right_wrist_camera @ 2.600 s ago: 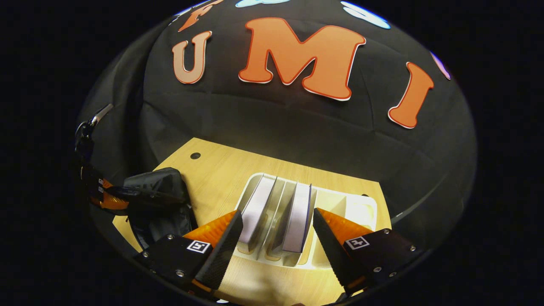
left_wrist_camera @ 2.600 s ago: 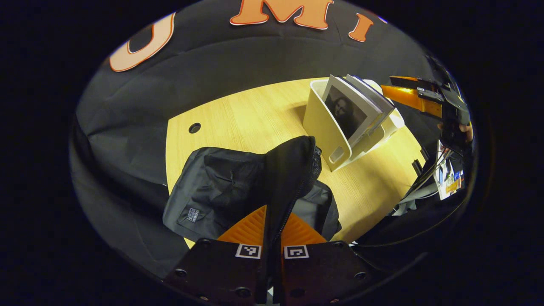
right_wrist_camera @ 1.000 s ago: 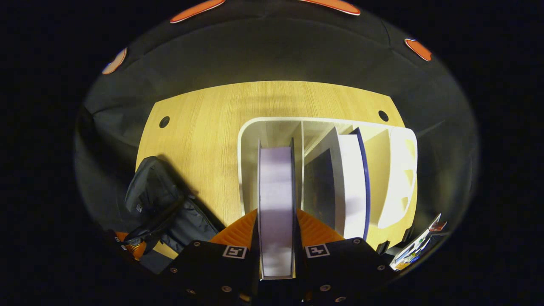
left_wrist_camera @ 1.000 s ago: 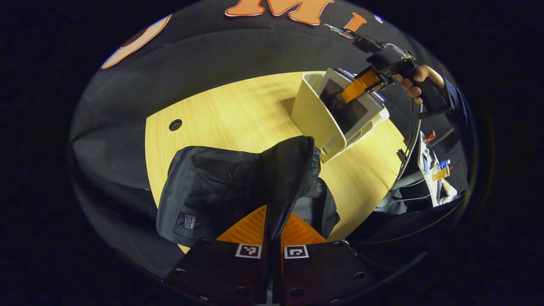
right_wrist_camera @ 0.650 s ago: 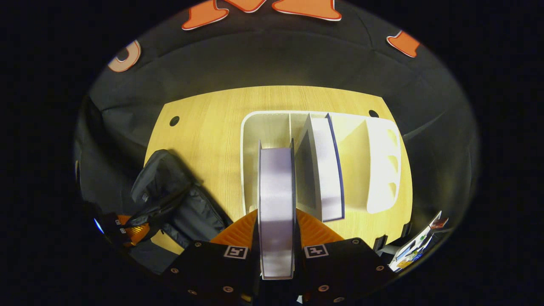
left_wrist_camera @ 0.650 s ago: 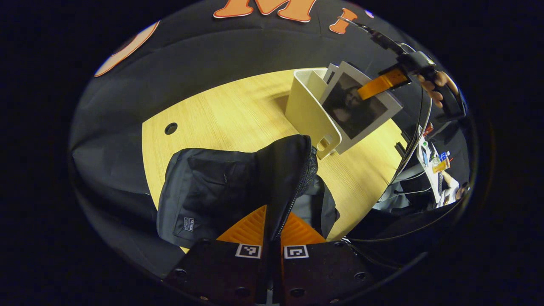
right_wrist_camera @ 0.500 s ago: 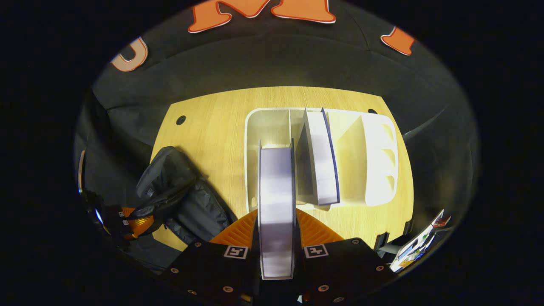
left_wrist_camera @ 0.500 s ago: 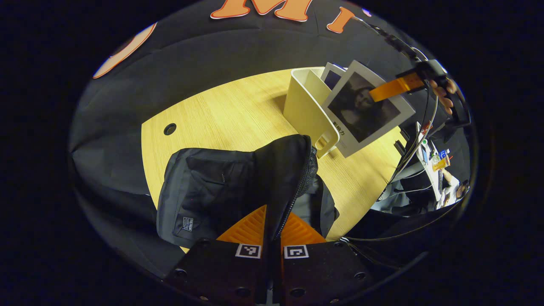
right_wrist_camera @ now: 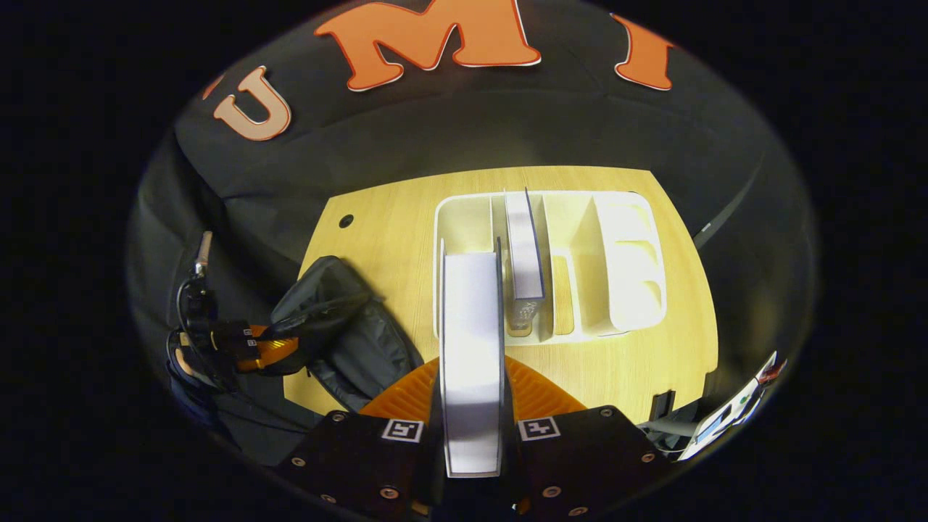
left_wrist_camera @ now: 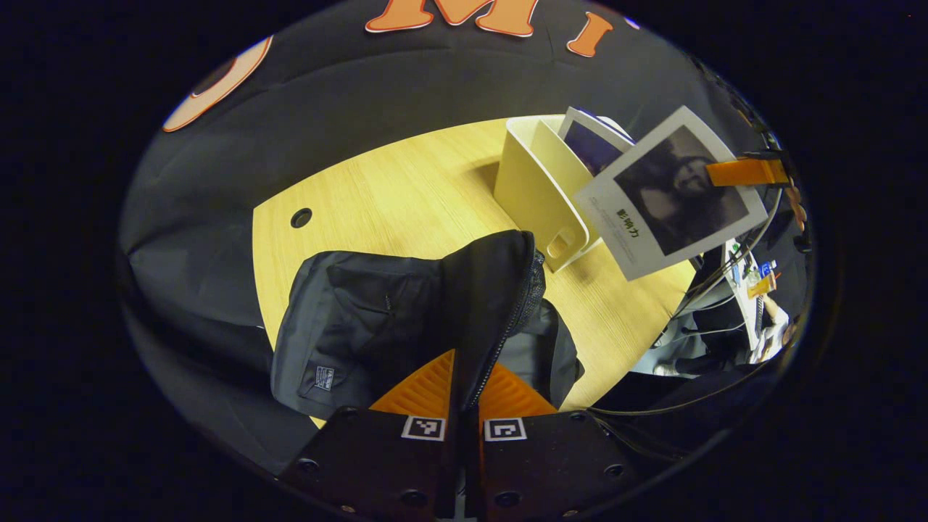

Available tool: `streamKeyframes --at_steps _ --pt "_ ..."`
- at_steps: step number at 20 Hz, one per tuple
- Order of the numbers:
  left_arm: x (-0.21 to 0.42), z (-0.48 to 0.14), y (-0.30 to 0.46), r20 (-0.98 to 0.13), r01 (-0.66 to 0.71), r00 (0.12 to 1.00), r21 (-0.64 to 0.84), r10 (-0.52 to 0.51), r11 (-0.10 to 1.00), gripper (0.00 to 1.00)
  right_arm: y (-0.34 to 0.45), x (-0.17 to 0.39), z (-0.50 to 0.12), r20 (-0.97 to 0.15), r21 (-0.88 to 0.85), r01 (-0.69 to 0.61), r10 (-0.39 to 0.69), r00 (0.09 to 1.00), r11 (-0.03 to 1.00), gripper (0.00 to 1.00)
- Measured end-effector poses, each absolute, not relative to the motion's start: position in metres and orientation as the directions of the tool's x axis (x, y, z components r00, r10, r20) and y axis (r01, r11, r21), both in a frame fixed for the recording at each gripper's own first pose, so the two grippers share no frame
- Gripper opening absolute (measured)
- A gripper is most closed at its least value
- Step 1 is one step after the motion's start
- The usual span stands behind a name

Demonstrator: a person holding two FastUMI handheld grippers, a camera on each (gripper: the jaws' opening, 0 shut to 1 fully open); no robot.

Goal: Open the schoolbag, grab two books from the bookshelf and put them into the schoolbag.

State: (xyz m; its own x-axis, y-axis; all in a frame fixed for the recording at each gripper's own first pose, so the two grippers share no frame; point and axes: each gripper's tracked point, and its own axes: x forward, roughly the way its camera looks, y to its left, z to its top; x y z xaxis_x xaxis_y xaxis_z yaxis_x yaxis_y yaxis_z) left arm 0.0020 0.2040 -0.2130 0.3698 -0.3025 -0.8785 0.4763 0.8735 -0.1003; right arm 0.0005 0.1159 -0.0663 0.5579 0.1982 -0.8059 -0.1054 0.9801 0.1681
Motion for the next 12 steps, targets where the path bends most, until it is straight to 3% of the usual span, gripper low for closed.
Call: streamKeyframes --at_steps 3,8,12 --pt "0.001 -0.214 0.195 -0.881 0.450 0.386 -0.081 -0.275 0.889 0.06 0.111 -0.013 -0.067 -0.781 0.218 -0.119 0.247 0.573 0.969 0.33" --pt "-0.003 -0.208 0.189 -0.885 0.410 0.403 -0.052 -0.233 0.910 0.06 0.107 -0.050 -0.086 -0.769 0.349 -0.134 0.365 0.524 0.928 0.33" --pt "-0.003 -0.201 0.181 -0.882 0.412 0.416 -0.036 -0.223 0.910 0.06 0.099 -0.057 -0.094 -0.716 0.438 -0.097 0.413 0.563 0.893 0.32"
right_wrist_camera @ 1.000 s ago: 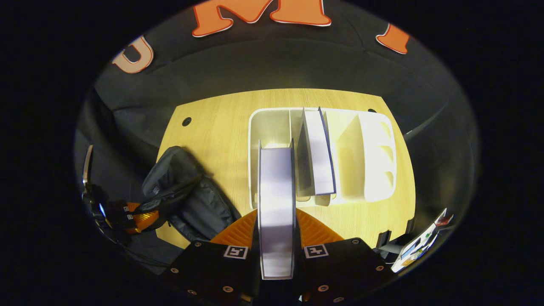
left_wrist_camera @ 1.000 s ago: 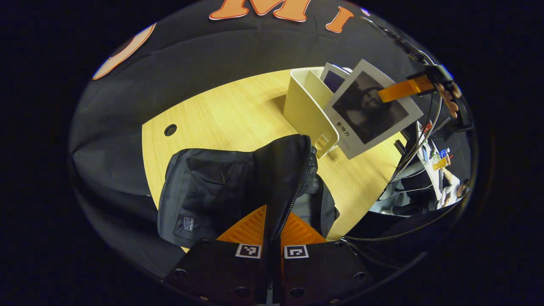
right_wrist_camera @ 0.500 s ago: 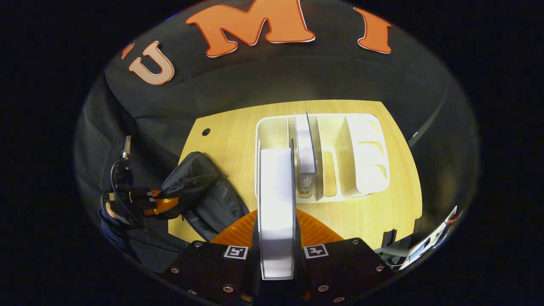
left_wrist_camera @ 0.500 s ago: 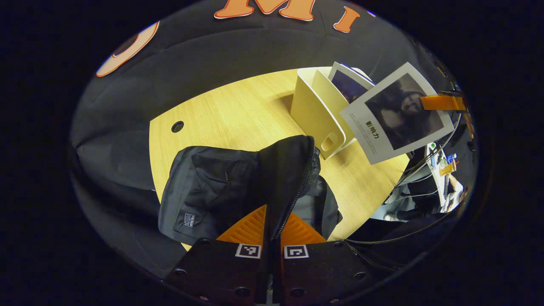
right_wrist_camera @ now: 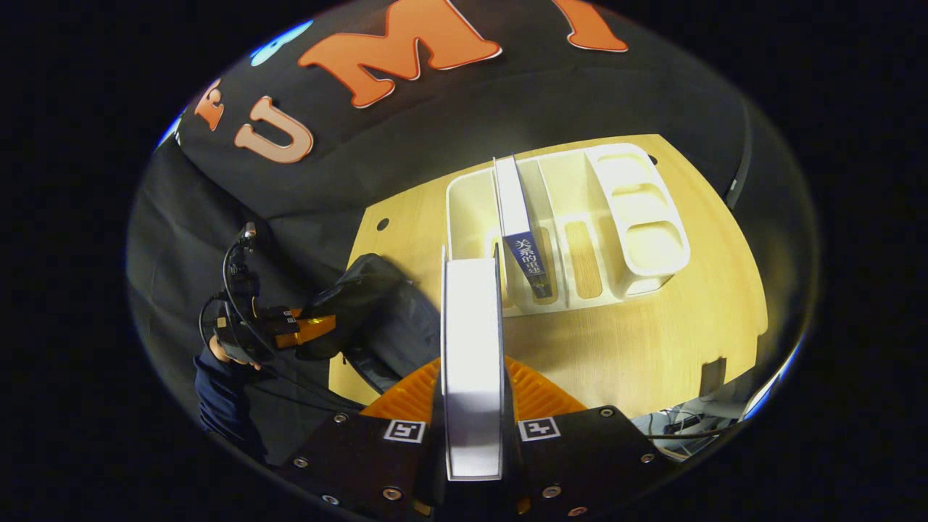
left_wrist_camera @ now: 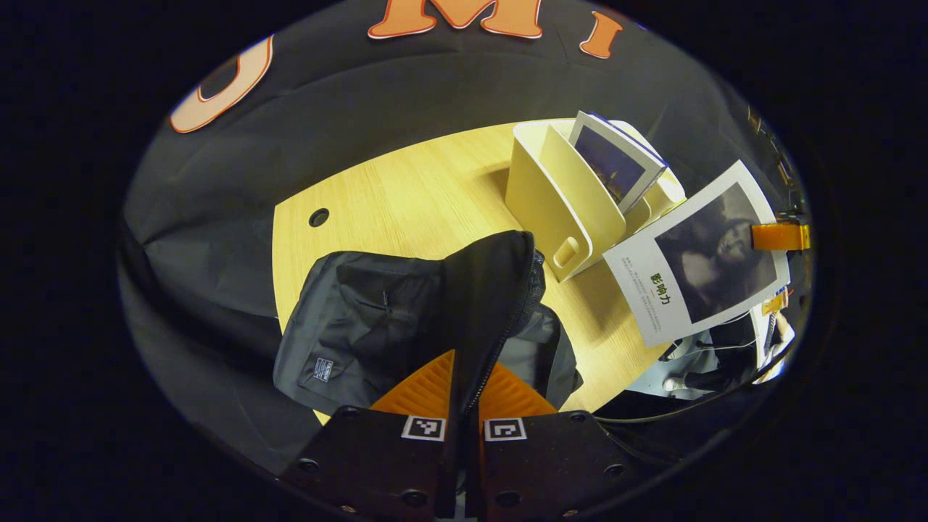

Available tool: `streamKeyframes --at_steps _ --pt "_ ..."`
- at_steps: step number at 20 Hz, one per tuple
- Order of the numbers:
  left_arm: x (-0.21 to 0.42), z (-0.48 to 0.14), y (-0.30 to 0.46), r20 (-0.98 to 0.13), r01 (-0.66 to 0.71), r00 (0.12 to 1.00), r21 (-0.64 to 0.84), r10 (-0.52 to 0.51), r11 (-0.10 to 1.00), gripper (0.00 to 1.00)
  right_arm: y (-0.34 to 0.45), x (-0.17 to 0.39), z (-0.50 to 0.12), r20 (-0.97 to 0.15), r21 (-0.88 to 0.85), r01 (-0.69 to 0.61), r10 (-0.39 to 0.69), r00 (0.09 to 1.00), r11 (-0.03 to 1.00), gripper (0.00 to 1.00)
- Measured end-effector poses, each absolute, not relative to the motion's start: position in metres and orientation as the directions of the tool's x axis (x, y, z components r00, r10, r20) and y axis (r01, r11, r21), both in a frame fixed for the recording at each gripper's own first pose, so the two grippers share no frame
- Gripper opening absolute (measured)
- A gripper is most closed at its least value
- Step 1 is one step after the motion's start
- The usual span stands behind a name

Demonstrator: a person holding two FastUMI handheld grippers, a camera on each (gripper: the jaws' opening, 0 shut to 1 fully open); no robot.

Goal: Open the schoolbag, grab two books from the bookshelf and put them into the schoolbag.

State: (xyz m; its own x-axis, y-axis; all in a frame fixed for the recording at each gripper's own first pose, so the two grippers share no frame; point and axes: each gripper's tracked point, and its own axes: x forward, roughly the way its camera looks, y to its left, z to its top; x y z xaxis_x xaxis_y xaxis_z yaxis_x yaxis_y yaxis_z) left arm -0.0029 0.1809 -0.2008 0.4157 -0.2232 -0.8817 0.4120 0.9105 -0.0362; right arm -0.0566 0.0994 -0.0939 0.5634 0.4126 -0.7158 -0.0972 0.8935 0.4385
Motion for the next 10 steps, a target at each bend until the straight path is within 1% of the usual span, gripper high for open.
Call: streamKeyframes --at_steps 7,10 --pt "-0.005 -0.202 0.170 -0.873 0.433 0.403 -0.082 -0.275 0.898 0.06 0.100 -0.067 -0.102 -0.623 0.564 -0.042 0.458 0.634 0.825 0.31" --pt "-0.006 -0.204 0.169 -0.866 0.433 0.407 -0.097 -0.290 0.896 0.06 0.115 -0.073 -0.109 -0.574 0.640 -0.044 0.515 0.636 0.767 0.31"
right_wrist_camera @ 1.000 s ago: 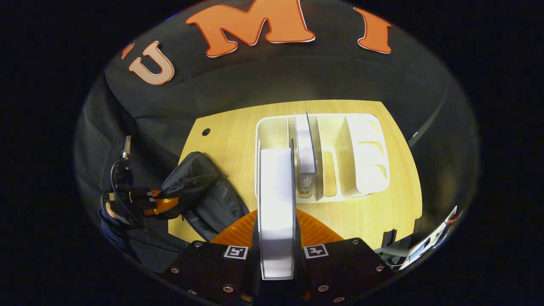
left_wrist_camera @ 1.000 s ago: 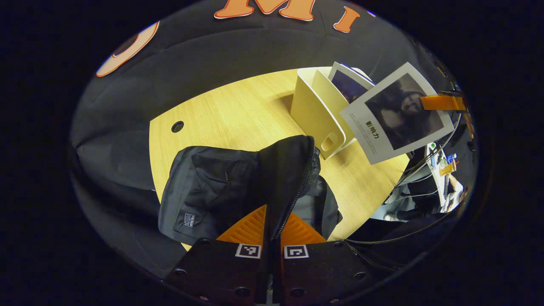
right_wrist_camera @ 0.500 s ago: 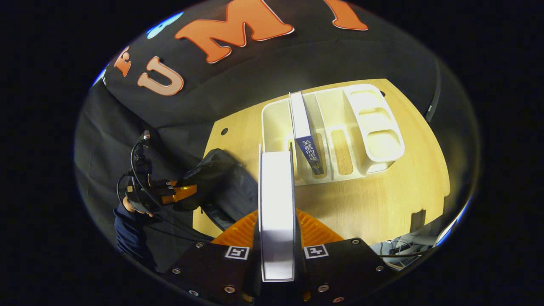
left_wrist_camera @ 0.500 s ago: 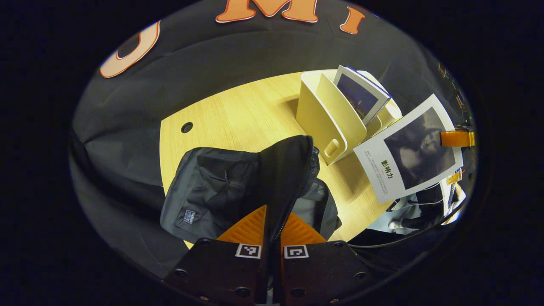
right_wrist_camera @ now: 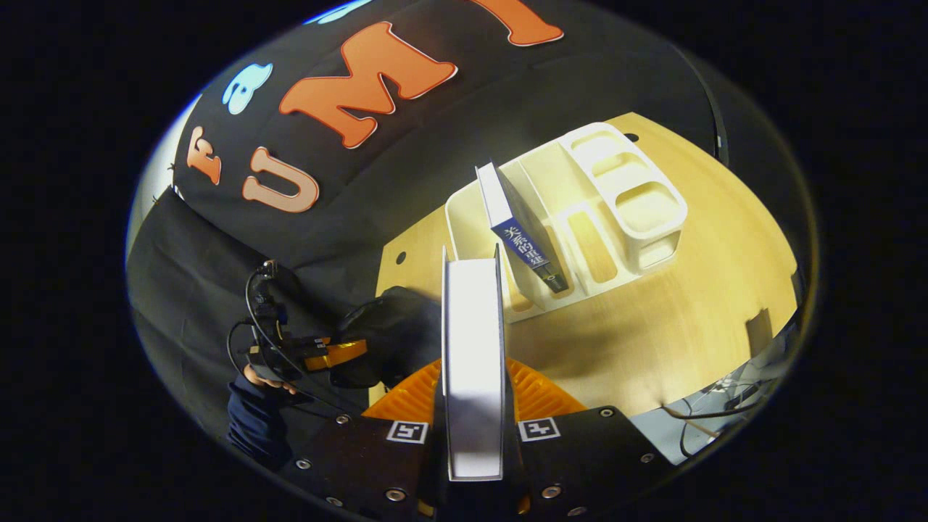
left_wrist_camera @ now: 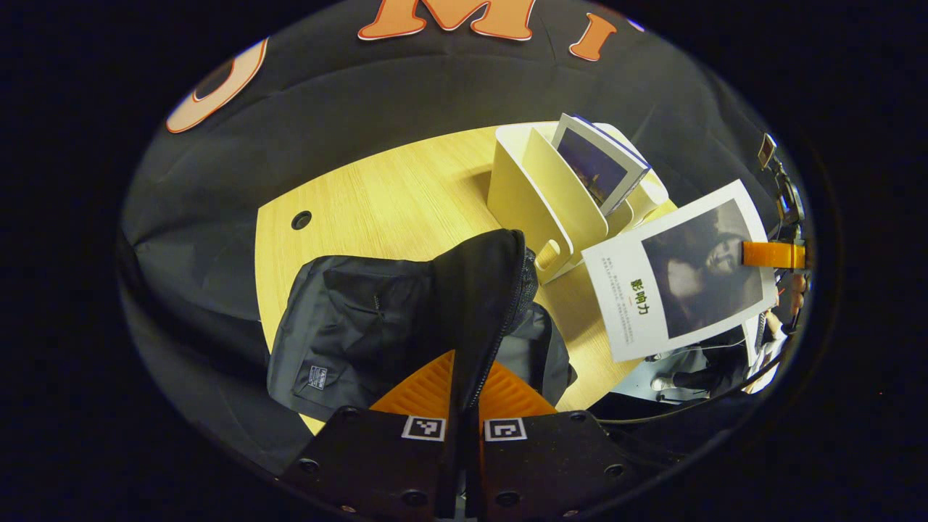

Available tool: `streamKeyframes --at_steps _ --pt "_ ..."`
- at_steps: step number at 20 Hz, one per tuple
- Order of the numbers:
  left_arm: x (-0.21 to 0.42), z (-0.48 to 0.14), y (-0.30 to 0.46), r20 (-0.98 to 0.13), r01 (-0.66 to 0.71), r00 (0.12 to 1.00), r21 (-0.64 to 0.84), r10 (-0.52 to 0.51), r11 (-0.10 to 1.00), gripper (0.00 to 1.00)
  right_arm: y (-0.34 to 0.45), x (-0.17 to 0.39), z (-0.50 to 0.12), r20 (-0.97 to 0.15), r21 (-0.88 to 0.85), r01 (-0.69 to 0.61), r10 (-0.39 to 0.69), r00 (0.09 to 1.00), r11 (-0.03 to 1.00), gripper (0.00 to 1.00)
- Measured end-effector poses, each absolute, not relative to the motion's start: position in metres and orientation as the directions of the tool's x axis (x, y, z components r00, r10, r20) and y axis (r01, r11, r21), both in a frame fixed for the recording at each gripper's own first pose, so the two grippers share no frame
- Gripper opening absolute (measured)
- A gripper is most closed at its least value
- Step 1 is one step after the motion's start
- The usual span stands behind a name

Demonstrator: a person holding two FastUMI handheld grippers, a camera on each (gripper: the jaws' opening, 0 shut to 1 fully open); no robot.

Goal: Open the schoolbag, grab two books from the bookshelf and put them into the schoolbag.

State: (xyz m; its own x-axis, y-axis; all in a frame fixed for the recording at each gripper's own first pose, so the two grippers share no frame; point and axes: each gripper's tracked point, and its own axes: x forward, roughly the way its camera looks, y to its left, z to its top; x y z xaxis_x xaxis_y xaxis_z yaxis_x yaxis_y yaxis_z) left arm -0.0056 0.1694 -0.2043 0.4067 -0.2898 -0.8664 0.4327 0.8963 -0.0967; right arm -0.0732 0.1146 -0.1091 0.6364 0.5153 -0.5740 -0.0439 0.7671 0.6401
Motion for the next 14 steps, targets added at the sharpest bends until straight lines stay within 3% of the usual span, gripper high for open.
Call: streamKeyframes --at_steps 14 --pt "-0.003 -0.194 0.177 -0.852 0.434 0.409 -0.134 -0.327 0.891 0.06 0.213 -0.043 -0.173 -0.436 0.808 -0.024 0.624 0.648 0.589 0.31"
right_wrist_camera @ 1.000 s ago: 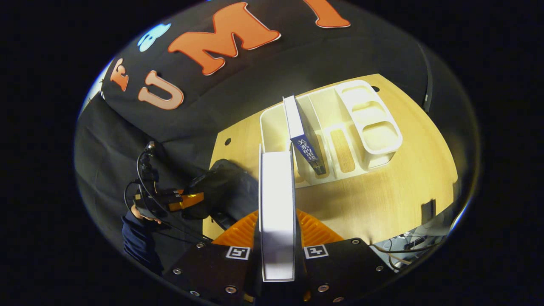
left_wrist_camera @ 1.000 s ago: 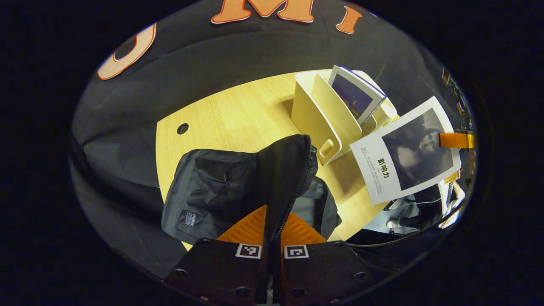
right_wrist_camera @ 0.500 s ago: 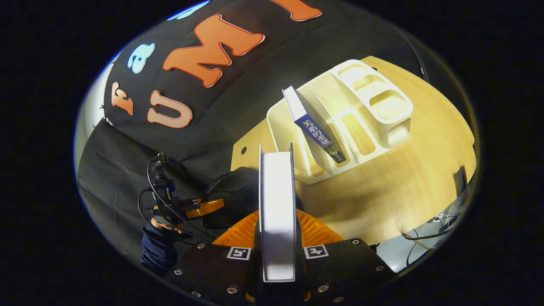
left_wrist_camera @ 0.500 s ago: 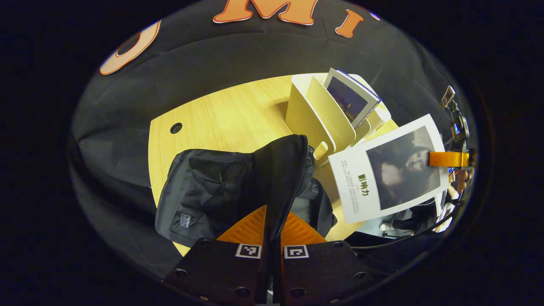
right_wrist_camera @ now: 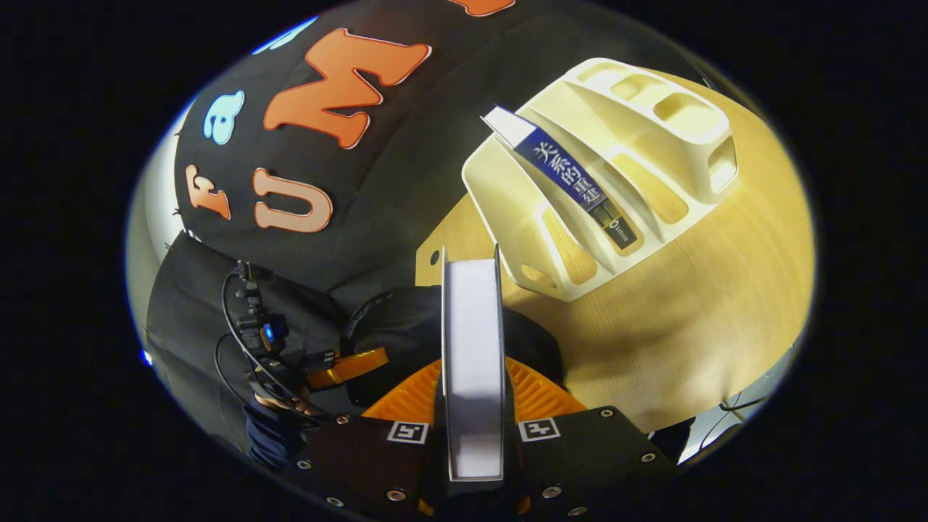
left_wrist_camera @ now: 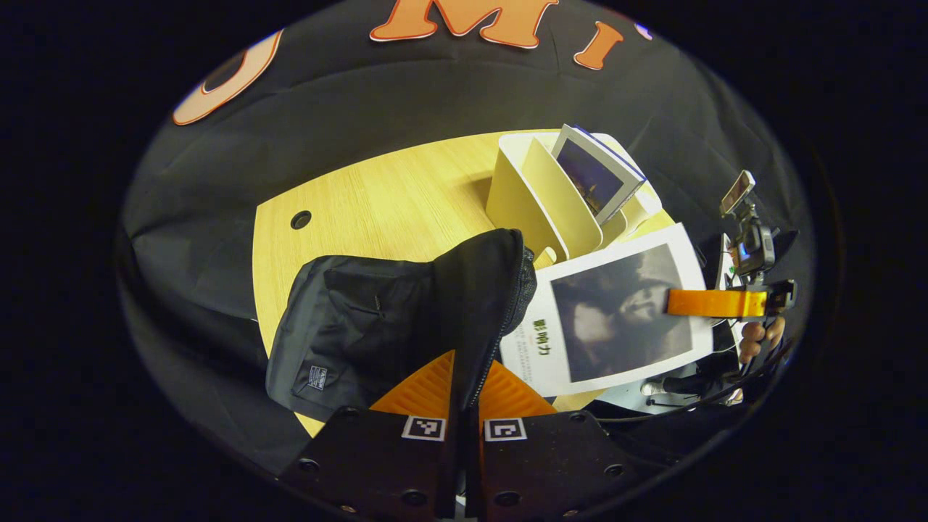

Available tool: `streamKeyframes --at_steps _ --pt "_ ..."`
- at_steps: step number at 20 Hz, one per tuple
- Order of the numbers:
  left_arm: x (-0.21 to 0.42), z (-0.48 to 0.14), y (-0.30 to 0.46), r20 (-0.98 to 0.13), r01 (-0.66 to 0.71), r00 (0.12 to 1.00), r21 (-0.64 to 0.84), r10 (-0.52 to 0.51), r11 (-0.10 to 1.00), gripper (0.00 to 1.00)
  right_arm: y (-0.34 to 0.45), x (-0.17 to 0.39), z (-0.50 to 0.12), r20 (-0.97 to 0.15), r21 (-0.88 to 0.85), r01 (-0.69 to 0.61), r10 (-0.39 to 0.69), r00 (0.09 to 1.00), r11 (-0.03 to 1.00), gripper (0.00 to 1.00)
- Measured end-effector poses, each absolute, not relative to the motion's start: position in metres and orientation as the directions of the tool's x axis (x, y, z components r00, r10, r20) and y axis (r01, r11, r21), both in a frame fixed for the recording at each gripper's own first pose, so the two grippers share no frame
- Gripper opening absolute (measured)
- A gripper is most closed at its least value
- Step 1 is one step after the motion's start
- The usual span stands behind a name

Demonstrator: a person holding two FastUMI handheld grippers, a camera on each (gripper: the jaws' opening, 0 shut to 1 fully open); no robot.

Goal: Open the schoolbag, grab two books from the bookshelf and put them into the schoolbag.

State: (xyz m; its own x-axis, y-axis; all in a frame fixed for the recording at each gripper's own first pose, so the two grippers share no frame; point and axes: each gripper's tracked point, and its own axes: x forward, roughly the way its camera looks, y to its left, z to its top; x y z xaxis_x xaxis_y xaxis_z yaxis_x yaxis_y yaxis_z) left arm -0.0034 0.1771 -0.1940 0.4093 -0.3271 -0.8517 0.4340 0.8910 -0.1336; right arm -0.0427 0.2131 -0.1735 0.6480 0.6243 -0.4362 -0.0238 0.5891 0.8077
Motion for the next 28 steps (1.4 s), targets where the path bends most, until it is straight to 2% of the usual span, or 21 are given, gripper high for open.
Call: streamKeyframes --at_steps 17,23,28 --pt "-0.005 -0.187 0.178 -0.827 0.448 0.421 -0.167 -0.372 0.878 0.06 0.315 0.001 -0.219 -0.284 0.906 0.002 0.603 0.746 0.424 0.30" --pt "-0.006 -0.188 0.181 -0.824 0.431 0.426 -0.179 -0.374 0.884 0.06 0.342 -0.024 -0.240 -0.307 0.914 0.025 0.649 0.696 0.406 0.30" --pt "-0.012 -0.184 0.171 -0.820 0.439 0.416 -0.199 -0.394 0.876 0.06 0.348 -0.009 -0.248 -0.304 0.914 0.043 0.611 0.731 0.403 0.30"
